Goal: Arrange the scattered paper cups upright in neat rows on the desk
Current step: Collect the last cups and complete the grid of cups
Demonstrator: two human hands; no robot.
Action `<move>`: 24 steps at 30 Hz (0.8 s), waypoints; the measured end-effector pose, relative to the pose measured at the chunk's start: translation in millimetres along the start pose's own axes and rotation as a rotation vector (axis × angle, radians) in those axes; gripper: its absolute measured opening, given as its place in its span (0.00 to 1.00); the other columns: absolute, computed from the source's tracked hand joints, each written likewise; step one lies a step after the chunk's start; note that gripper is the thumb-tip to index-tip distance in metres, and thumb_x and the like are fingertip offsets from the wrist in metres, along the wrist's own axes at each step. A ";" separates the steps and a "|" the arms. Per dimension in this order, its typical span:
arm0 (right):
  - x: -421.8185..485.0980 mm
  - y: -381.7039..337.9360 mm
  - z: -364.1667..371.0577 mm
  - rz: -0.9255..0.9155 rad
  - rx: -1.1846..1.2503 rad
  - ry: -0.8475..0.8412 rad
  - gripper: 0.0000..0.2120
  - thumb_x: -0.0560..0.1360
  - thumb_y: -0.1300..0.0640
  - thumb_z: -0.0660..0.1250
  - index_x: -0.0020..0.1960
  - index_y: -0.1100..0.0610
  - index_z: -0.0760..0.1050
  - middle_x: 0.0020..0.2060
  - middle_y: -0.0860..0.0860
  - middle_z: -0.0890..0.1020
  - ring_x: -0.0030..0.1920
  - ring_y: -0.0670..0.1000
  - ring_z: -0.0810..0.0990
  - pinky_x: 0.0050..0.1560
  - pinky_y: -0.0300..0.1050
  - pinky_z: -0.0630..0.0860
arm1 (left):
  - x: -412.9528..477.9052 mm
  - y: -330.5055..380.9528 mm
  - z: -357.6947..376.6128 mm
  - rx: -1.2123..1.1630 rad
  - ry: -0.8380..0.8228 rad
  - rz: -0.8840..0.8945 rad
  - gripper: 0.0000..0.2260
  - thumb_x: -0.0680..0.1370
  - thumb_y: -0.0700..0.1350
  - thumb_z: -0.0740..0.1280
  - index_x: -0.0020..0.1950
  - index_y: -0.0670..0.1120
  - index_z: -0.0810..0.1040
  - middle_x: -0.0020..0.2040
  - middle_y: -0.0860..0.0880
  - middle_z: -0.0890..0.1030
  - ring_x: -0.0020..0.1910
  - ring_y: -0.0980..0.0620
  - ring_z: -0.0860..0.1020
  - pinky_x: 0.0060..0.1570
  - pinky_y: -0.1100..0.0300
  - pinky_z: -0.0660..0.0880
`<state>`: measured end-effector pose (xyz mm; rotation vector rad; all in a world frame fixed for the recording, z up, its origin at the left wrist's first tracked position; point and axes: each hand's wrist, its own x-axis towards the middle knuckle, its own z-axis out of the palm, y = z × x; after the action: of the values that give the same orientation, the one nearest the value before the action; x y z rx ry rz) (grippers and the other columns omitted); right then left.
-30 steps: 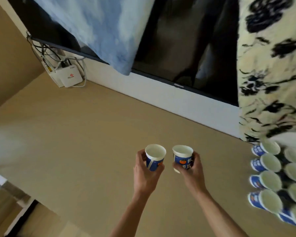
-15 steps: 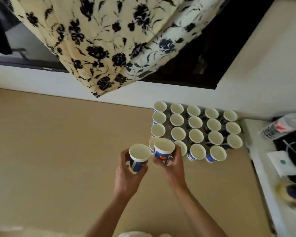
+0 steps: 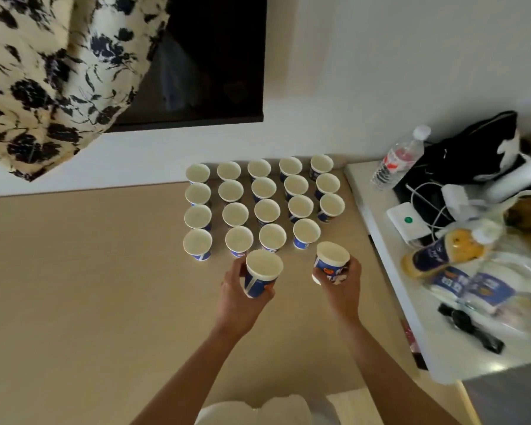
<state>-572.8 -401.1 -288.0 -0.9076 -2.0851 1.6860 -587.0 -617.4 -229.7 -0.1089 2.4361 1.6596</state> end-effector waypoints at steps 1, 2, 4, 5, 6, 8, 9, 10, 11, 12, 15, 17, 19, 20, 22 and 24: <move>9.6 4.8 -4.6 0.002 -0.011 0.013 0.32 0.65 0.63 0.81 0.64 0.51 0.70 0.55 0.48 0.77 0.53 0.46 0.79 0.51 0.41 0.79 | -1.0 1.3 2.5 0.013 0.003 0.011 0.26 0.65 0.45 0.78 0.60 0.54 0.73 0.52 0.57 0.80 0.51 0.56 0.77 0.47 0.63 0.72; 19.5 8.1 -6.9 0.000 -0.022 0.017 0.31 0.65 0.63 0.80 0.62 0.51 0.71 0.54 0.48 0.78 0.51 0.47 0.80 0.50 0.41 0.79 | -2.2 2.2 3.5 0.023 0.010 0.019 0.26 0.65 0.44 0.78 0.60 0.54 0.74 0.52 0.57 0.80 0.51 0.57 0.78 0.47 0.64 0.73; 40.2 14.4 -7.2 -0.017 -0.055 0.007 0.29 0.64 0.63 0.80 0.60 0.52 0.72 0.53 0.51 0.80 0.50 0.51 0.81 0.46 0.36 0.78 | -4.6 3.1 3.8 0.042 0.029 0.027 0.26 0.65 0.44 0.78 0.60 0.53 0.74 0.52 0.57 0.81 0.50 0.57 0.78 0.47 0.62 0.74; 50.4 17.7 -6.3 -0.024 -0.074 0.006 0.29 0.63 0.63 0.80 0.59 0.53 0.72 0.53 0.52 0.80 0.50 0.52 0.82 0.44 0.33 0.76 | -5.6 3.0 3.4 0.051 0.036 0.024 0.26 0.65 0.43 0.78 0.60 0.53 0.74 0.52 0.57 0.81 0.50 0.57 0.78 0.47 0.60 0.75; 59.8 20.8 -4.4 -0.027 -0.089 0.004 0.29 0.63 0.63 0.80 0.59 0.53 0.72 0.53 0.52 0.81 0.50 0.53 0.82 0.44 0.32 0.76 | -7.0 1.9 2.1 0.059 0.042 0.017 0.26 0.65 0.42 0.78 0.60 0.53 0.74 0.52 0.57 0.81 0.51 0.56 0.78 0.47 0.59 0.76; 76.8 25.4 0.4 -0.036 -0.114 -0.002 0.28 0.63 0.64 0.80 0.59 0.55 0.73 0.53 0.53 0.81 0.51 0.54 0.82 0.48 0.39 0.78 | -9.5 -0.3 -1.0 0.077 0.056 0.001 0.26 0.65 0.42 0.78 0.60 0.54 0.74 0.51 0.59 0.81 0.50 0.58 0.77 0.46 0.63 0.74; 85.1 28.6 3.2 -0.036 -0.127 -0.004 0.28 0.63 0.64 0.80 0.59 0.56 0.73 0.54 0.54 0.80 0.52 0.55 0.81 0.50 0.44 0.78 | -10.9 -2.1 -2.0 0.088 0.063 -0.006 0.26 0.65 0.42 0.78 0.60 0.54 0.74 0.51 0.59 0.81 0.50 0.58 0.77 0.45 0.65 0.72; 91.8 31.2 4.8 -0.031 -0.146 0.000 0.28 0.63 0.64 0.80 0.60 0.57 0.72 0.54 0.55 0.80 0.53 0.56 0.81 0.52 0.46 0.77 | -12.3 -3.7 -3.8 0.094 0.062 -0.011 0.26 0.65 0.42 0.78 0.59 0.55 0.74 0.51 0.59 0.81 0.50 0.59 0.78 0.44 0.68 0.71; 97.6 33.4 6.8 -0.026 -0.164 0.000 0.29 0.63 0.63 0.80 0.60 0.58 0.72 0.55 0.55 0.80 0.54 0.56 0.80 0.53 0.47 0.76 | -13.8 -5.4 -5.2 0.105 0.067 -0.012 0.26 0.65 0.42 0.78 0.59 0.55 0.74 0.51 0.59 0.81 0.50 0.59 0.78 0.43 0.70 0.70; 103.0 34.8 8.2 -0.025 -0.180 -0.001 0.29 0.63 0.63 0.80 0.61 0.58 0.72 0.55 0.55 0.80 0.54 0.56 0.80 0.53 0.46 0.76 | -14.4 -6.5 -6.1 0.120 0.073 -0.010 0.26 0.65 0.42 0.78 0.59 0.55 0.74 0.51 0.58 0.81 0.50 0.59 0.78 0.42 0.71 0.69; 115.0 38.7 10.7 -0.024 -0.210 -0.018 0.30 0.64 0.62 0.80 0.61 0.57 0.72 0.57 0.54 0.79 0.54 0.54 0.79 0.52 0.45 0.74 | -14.6 -8.9 -7.5 0.155 0.085 -0.014 0.25 0.65 0.42 0.78 0.59 0.54 0.74 0.51 0.57 0.81 0.51 0.59 0.78 0.42 0.74 0.69; 119.3 40.3 10.7 -0.020 -0.212 -0.017 0.30 0.64 0.62 0.81 0.61 0.57 0.72 0.57 0.53 0.80 0.53 0.51 0.78 0.51 0.42 0.71 | -14.6 -10.9 -8.5 0.168 0.091 -0.018 0.26 0.65 0.42 0.79 0.59 0.54 0.74 0.52 0.57 0.81 0.52 0.59 0.78 0.42 0.76 0.69; 123.1 41.4 9.7 -0.011 -0.217 -0.014 0.30 0.63 0.62 0.81 0.61 0.57 0.72 0.57 0.53 0.80 0.51 0.49 0.77 0.51 0.42 0.70 | -15.0 -12.2 -8.4 0.167 0.088 -0.017 0.26 0.65 0.41 0.79 0.59 0.54 0.74 0.52 0.58 0.81 0.52 0.59 0.78 0.43 0.77 0.69; 124.5 41.4 10.1 -0.010 -0.223 -0.016 0.30 0.63 0.61 0.81 0.61 0.57 0.72 0.57 0.53 0.80 0.51 0.49 0.77 0.51 0.42 0.71 | -14.8 -12.7 -8.3 0.167 0.090 -0.015 0.26 0.65 0.41 0.79 0.59 0.54 0.74 0.52 0.58 0.81 0.52 0.60 0.78 0.43 0.77 0.69; 127.4 42.1 10.6 -0.022 -0.231 -0.023 0.30 0.63 0.60 0.81 0.61 0.56 0.72 0.57 0.53 0.80 0.51 0.50 0.77 0.52 0.43 0.72 | -14.8 -13.6 -7.9 0.168 0.097 -0.014 0.27 0.65 0.41 0.79 0.60 0.54 0.74 0.52 0.59 0.81 0.52 0.60 0.78 0.43 0.77 0.69; 130.0 43.0 11.9 -0.033 -0.232 -0.028 0.30 0.63 0.60 0.81 0.61 0.56 0.72 0.57 0.53 0.80 0.53 0.51 0.78 0.53 0.45 0.74 | -14.3 -15.0 -7.8 0.169 0.104 -0.017 0.26 0.66 0.40 0.79 0.60 0.53 0.74 0.52 0.59 0.81 0.52 0.61 0.78 0.43 0.77 0.70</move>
<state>-665.6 -321.9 -351.3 -0.9144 -2.3367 1.4692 -571.4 -630.9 -237.8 -0.1951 2.6323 1.4684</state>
